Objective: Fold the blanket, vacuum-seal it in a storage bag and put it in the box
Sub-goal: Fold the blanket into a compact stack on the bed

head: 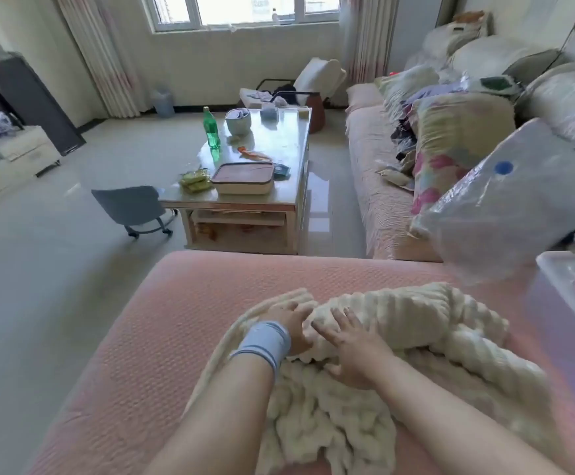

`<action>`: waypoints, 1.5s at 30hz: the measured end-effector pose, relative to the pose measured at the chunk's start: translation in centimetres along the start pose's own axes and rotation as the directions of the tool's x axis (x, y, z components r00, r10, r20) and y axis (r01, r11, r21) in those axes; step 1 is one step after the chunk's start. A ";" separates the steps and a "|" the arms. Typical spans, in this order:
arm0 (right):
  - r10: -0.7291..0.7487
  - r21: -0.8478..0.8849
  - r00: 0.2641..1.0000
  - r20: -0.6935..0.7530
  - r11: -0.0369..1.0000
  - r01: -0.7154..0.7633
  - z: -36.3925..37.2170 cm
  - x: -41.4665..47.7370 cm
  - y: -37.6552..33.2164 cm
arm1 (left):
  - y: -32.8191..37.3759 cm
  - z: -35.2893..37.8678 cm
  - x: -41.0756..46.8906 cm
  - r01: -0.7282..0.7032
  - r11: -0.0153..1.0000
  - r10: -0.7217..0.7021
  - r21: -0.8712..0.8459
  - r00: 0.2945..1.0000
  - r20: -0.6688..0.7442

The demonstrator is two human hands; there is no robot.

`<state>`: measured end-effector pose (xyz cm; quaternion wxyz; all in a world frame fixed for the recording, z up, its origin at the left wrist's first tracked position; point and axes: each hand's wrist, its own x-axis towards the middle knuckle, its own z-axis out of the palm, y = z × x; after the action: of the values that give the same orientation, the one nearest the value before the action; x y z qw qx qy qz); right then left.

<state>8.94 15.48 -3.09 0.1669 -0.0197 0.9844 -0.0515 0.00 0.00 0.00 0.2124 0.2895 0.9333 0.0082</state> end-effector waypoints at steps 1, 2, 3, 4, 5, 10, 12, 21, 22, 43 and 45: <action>0.003 -0.035 1.000 -0.003 0.999 -0.003 2.2 0.9 0.1 | -0.1 2.3 1.0 -0.022 0.999 0.021 0.036 0.999 0.024; 0.016 -0.089 1.000 -0.023 0.996 -0.018 2.9 1.6 0.4 | -0.2 3.2 1.6 -0.013 0.999 0.011 0.040 0.999 0.041; 0.009 -0.136 0.999 -0.039 0.991 -0.015 3.6 2.4 0.9 | -0.5 4.4 2.5 -0.005 1.000 0.004 0.027 0.999 0.050; 0.018 -0.157 0.996 -0.087 0.987 -0.032 4.4 3.0 1.3 | -0.9 5.8 3.2 0.017 0.999 -0.018 0.028 1.000 0.016; 0.009 -0.181 0.993 -0.118 0.983 -0.031 6.2 4.1 1.7 | -1.3 8.1 4.4 0.010 0.999 -0.009 0.047 1.000 -0.024; 0.015 -0.242 0.982 -0.190 0.968 -0.061 10.1 6.9 2.6 | -2.8 13.5 6.6 -0.004 0.998 0.017 0.060 0.976 -0.219; -0.011 -0.290 0.977 -0.213 0.956 -0.053 11.7 6.9 2.2 | -3.0 15.5 5.9 -0.009 0.998 0.025 0.061 0.963 -0.267; -0.065 -0.330 0.970 -0.235 0.944 -0.016 13.3 -4.0 -3.3 | -0.7 18.5 -6.0 -0.034 0.994 0.064 0.104 0.951 -0.302; -0.071 -0.338 0.977 -0.201 0.941 -0.002 13.4 -5.8 -3.8 | -0.2 18.9 -7.7 -0.030 0.994 0.056 0.102 0.962 -0.267; -0.102 -0.265 0.977 -0.188 0.963 0.049 13.5 -2.4 -5.6 | -1.3 14.3 -5.1 0.035 0.986 0.031 0.164 0.923 -0.382; -0.238 -0.255 0.925 -0.297 0.953 0.163 12.5 -3.3 -5.2 | -0.7 14.2 -4.7 -0.017 0.970 0.088 0.243 0.954 -0.285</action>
<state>16.32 9.34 -13.14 -0.0066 -0.1309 0.9905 0.0413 8.81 -4.67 -11.19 0.0347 0.3334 0.9405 -0.0550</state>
